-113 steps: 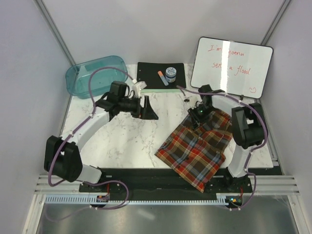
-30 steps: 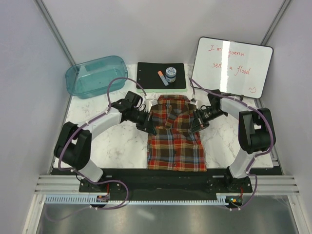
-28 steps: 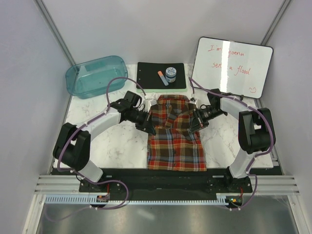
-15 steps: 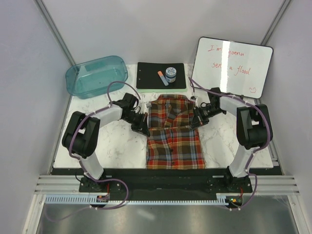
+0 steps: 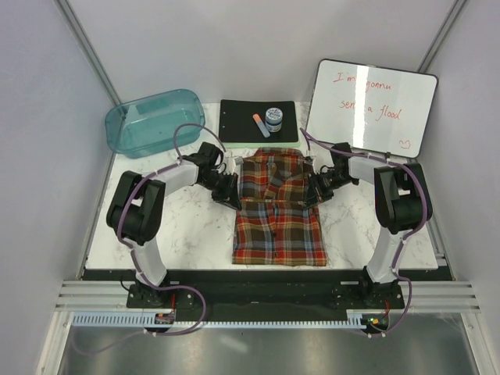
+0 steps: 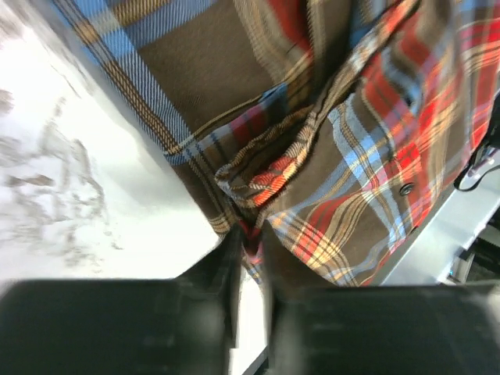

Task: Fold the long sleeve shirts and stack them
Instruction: Fold the shirt

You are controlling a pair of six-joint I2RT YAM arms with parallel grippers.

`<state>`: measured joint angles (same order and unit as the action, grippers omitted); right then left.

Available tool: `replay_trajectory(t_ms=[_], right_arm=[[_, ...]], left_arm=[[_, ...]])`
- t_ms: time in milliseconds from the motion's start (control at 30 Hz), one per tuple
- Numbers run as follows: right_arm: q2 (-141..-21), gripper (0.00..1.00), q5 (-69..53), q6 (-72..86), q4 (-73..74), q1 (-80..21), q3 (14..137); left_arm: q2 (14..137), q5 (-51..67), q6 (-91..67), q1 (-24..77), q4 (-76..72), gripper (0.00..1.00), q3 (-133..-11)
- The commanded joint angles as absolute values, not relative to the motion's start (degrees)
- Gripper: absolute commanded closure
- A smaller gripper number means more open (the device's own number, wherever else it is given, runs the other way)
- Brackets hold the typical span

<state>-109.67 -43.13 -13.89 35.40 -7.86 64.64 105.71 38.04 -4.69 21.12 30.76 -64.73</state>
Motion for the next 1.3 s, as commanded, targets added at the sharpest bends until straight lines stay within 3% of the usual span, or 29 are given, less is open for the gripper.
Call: replay_trajectory(t_ms=[0,133,233,333,633,1267], right_arm=[[-107.51,0.76,-42.63,-15.20,37.26,-7.47,67.33],[-103.54,0.69,-43.07,-14.33,38.58,-7.56,65.92],[-102.66,0.56,-41.14,-14.06,38.67,-7.56,64.43],[-102.13,0.49,-37.54,-14.76,38.67,-6.77,64.16],[-100.99,0.45,-35.07,-15.65,40.51,-6.59,74.25],[-110.47,0.47,-36.83,-11.78,34.46,-16.43,78.66]], left_arm=[[98.90,41.73,-2.54,19.43,30.76,0.68,-66.28],[93.70,47.37,-6.93,17.93,31.20,0.49,-58.21],[91.15,48.87,-9.93,18.81,29.80,0.45,-53.81],[89.83,48.78,-11.25,20.39,28.22,0.48,-50.81],[93.60,49.92,-14.06,22.50,24.00,0.56,-47.90],[97.73,43.95,-13.97,23.64,23.99,0.50,-48.60]])
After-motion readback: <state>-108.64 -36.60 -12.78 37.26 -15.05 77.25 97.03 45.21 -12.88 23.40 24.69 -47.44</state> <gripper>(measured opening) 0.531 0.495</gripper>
